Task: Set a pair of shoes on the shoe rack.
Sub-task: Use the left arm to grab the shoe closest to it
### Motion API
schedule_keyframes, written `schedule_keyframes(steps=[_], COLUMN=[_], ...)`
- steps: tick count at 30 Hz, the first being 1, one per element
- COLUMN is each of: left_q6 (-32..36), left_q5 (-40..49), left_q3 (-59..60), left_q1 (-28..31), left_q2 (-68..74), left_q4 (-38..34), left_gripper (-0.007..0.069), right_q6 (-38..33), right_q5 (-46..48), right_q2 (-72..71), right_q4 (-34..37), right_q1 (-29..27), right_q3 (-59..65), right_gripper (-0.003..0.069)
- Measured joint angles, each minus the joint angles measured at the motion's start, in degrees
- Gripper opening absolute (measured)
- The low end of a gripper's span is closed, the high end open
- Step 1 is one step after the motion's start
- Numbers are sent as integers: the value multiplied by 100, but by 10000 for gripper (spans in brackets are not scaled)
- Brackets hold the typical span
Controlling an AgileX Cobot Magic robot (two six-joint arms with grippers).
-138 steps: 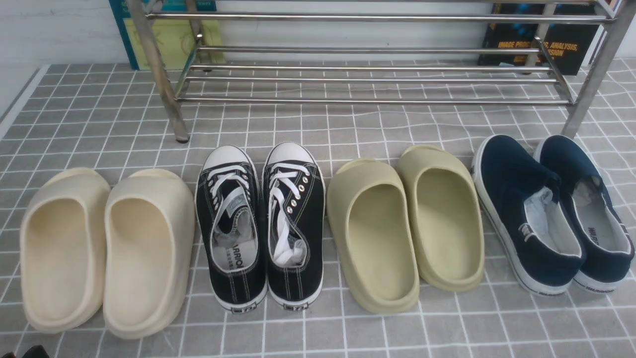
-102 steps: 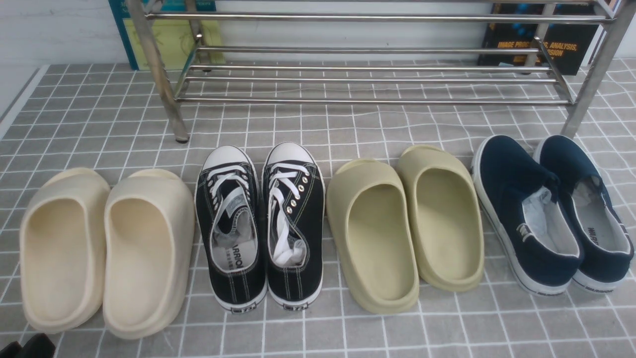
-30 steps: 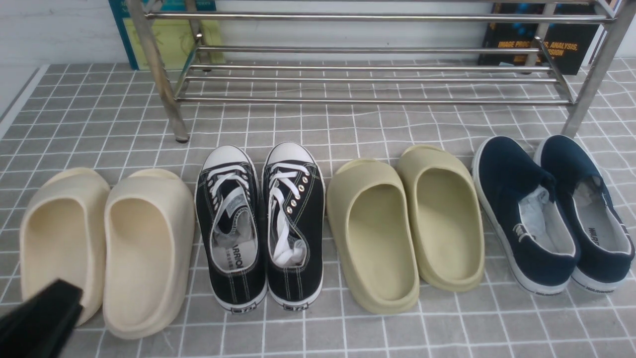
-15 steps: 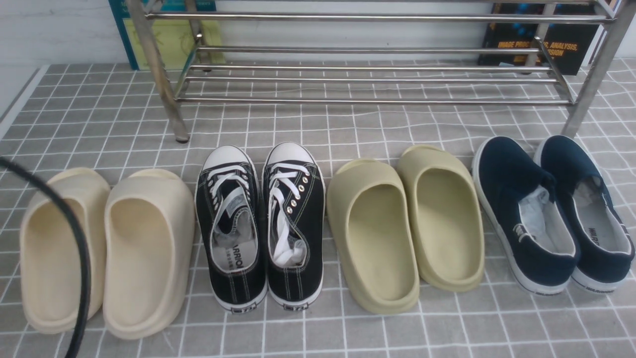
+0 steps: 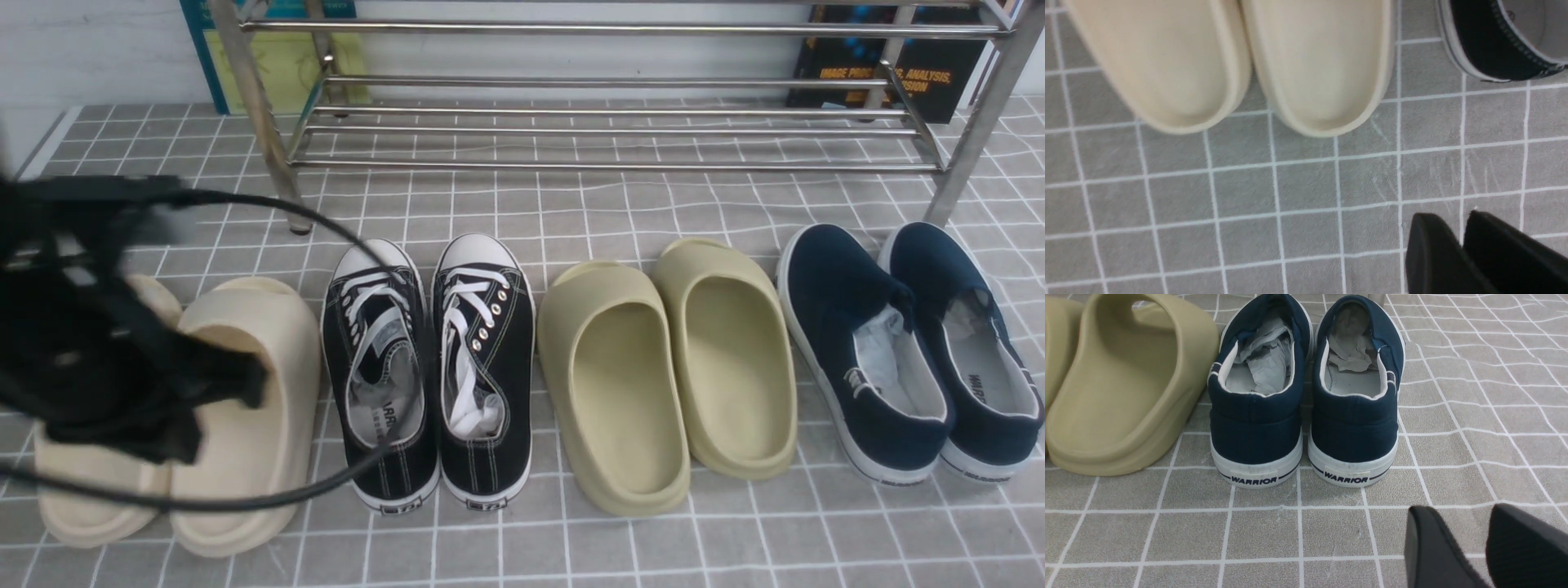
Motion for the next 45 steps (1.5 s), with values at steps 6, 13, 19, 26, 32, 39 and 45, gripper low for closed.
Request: schedule_keyframes(steps=[6, 13, 19, 26, 32, 39, 45], left_q6=[-370, -1145, -1380, -1391, -1354, -1179, -1174], left_q5=[-1033, -1789, -2173, -2482, -2524, -2308, -1319], left_q3=[-117, -117, -117, -127, -134, -172, -744], left_q1=[-276, -280, -280, -280, -280, -280, -275], left_q2=[1032, 1877, 2347, 2587, 2646, 2512, 1930], left_q4=[-45, 90, 135, 135, 156, 80, -195], left_gripper=[352, 378, 311, 109, -13, -13, -13], right_q6=[0, 0, 0, 0, 0, 0, 0], right_q5=[0, 0, 0, 0, 0, 0, 0], right_q2=[0, 0, 0, 0, 0, 0, 0], right_q4=[0, 0, 0, 0, 0, 0, 0], right_q1=[0, 0, 0, 0, 0, 0, 0], right_q3=[0, 0, 0, 0, 0, 0, 0], right_gripper=[245, 245, 245, 245, 245, 245, 245])
